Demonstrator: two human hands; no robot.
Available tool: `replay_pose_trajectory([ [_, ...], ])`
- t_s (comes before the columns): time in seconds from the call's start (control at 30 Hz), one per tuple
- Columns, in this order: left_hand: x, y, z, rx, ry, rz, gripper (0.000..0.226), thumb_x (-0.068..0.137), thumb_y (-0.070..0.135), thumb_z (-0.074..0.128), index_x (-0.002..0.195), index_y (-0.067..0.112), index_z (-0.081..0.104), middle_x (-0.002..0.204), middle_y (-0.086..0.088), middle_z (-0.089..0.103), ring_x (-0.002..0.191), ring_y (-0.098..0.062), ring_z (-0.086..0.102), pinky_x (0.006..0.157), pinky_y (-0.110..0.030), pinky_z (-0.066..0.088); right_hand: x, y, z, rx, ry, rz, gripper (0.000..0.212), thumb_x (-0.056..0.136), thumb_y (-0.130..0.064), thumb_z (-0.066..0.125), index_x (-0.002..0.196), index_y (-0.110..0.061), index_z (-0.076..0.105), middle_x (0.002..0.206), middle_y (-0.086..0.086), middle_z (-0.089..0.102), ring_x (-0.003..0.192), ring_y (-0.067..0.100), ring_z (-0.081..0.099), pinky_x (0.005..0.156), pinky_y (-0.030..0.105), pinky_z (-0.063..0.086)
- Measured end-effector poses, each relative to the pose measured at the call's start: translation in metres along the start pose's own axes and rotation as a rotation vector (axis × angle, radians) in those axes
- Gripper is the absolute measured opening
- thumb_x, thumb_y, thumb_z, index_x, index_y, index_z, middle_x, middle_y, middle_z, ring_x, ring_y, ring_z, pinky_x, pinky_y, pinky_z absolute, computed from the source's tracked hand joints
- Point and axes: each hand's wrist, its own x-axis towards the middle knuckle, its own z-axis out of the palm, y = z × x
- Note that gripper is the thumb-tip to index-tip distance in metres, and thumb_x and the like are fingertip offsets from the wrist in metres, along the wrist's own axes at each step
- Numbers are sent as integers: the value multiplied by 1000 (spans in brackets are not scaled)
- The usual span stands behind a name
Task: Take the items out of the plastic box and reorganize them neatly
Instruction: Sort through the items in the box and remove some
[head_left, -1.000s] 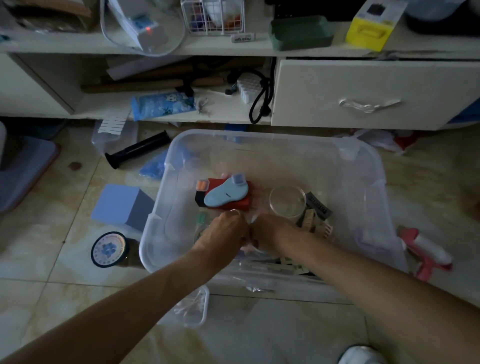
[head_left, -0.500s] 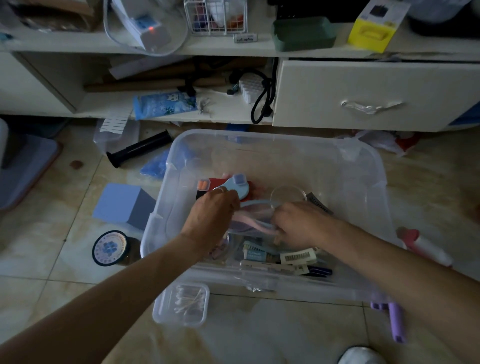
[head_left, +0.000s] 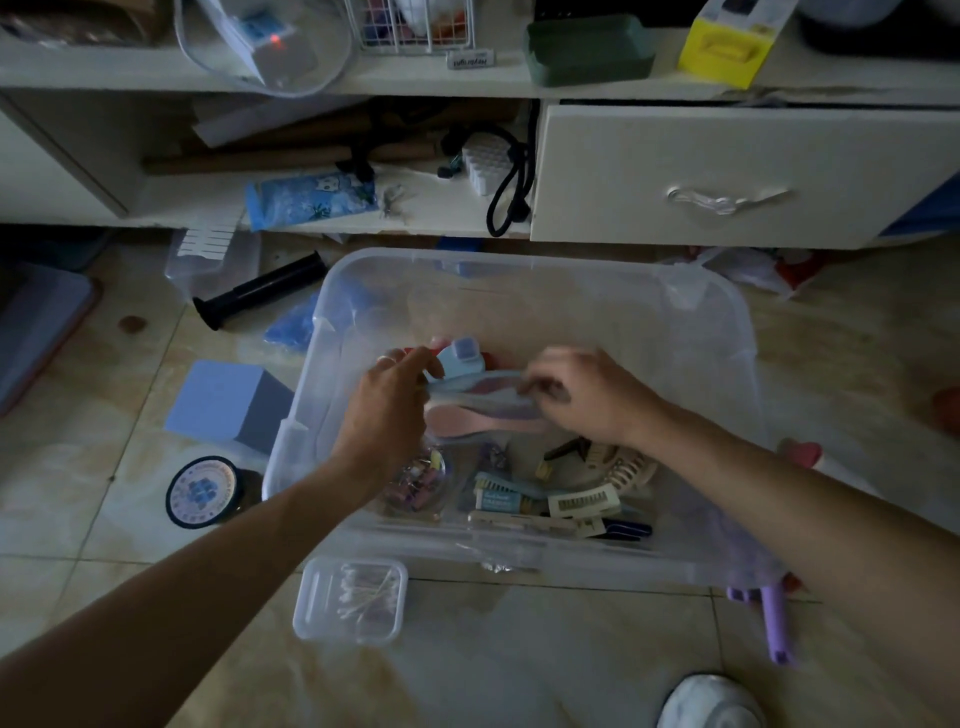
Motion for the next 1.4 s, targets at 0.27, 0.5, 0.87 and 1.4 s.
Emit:
replay_pose_trajectory([
  [0.27,-3,-13,-10,294,-202,208,59,74,3,73,123,28,51,115,-8,49,87,-26,58,61,-32,47,-7,8,26,133,-287,273,19,95,-15,55,104,-19,71,104,-2,71,90,14,65,80,31,53],
  [0.5,-4,-6,-5,211,-263,131,41,83,8,61,120,23,65,124,-4,55,111,-26,56,86,-38,54,-17,-3,74,-74,-804,234,64,83,-57,70,133,-22,49,122,-2,59,97,14,57,77,29,49],
  [0.87,4,-8,-8,186,-67,-10,39,85,3,51,116,19,69,113,-2,60,106,-24,56,84,-38,48,-7,-3,72,-192,-1113,289,44,83,-45,73,107,-13,56,89,-3,56,75,15,53,68,31,46],
  [1.4,12,-3,-17,4,226,-76,37,79,-2,45,98,13,73,96,-1,63,90,-19,57,72,-26,41,2,13,42,-398,-441,199,7,94,-23,58,93,-16,60,98,4,65,82,23,62,63,32,48],
])
